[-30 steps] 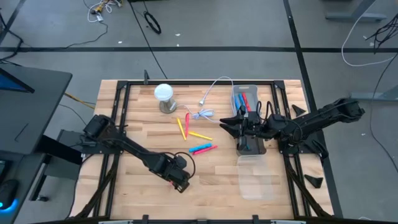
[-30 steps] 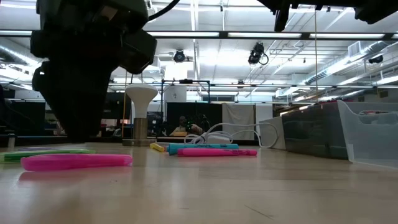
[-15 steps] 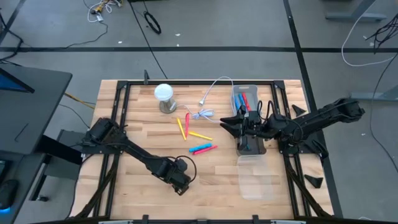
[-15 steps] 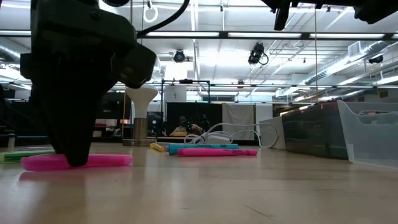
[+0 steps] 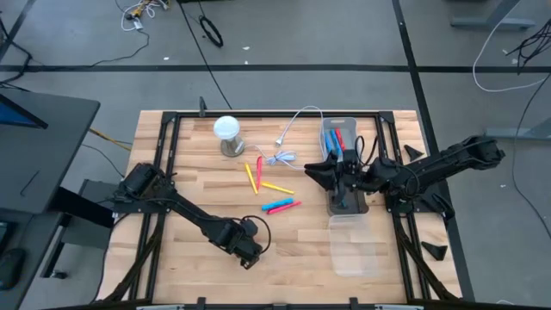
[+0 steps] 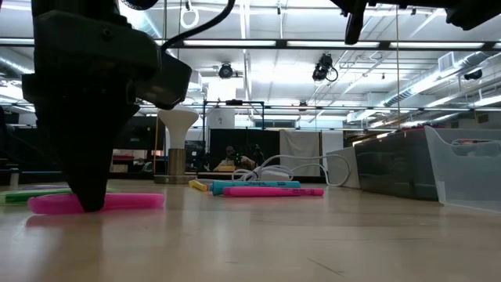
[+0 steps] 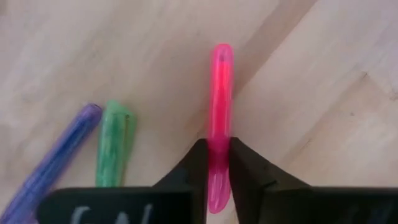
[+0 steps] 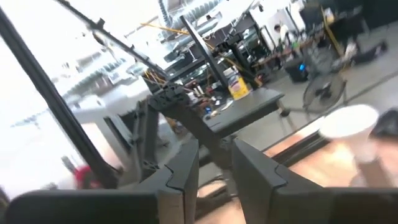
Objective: Pick & Place Markers
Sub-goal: Put the pink mini marker into the black bin
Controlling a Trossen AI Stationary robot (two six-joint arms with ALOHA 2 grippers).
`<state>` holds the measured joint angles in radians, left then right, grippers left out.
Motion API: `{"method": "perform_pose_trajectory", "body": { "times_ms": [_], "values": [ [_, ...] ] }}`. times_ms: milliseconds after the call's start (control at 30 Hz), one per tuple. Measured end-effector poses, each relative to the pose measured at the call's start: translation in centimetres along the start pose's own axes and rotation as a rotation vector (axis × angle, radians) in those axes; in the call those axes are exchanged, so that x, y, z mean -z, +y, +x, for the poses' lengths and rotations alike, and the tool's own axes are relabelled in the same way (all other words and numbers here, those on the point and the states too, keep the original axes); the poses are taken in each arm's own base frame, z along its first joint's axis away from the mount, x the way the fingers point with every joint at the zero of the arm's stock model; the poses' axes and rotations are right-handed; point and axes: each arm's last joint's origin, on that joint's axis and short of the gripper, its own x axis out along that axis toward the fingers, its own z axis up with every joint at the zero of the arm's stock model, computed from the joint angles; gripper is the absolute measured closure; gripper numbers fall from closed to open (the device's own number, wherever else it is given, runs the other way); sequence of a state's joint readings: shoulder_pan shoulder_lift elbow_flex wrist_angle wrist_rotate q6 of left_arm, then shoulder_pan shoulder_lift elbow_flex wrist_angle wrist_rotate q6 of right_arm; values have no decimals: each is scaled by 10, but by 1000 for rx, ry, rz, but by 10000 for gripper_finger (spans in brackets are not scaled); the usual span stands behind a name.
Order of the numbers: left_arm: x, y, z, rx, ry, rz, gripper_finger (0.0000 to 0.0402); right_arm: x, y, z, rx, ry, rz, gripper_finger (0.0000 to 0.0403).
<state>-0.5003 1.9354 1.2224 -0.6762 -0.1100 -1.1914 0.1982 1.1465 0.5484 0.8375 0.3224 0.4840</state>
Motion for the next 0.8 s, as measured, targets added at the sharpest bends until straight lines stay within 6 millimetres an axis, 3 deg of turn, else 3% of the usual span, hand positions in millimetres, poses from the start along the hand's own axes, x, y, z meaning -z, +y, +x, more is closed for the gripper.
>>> {"method": "perform_pose_trajectory", "body": {
  "times_ms": [367,800],
  "values": [
    [1,-5,-9,25,16,20,361,0,0,0,-1,3,242,303],
    [-33,-21,-109,194,-139,83,362,1,2,0,-69,46,186,303]
  ]
}}
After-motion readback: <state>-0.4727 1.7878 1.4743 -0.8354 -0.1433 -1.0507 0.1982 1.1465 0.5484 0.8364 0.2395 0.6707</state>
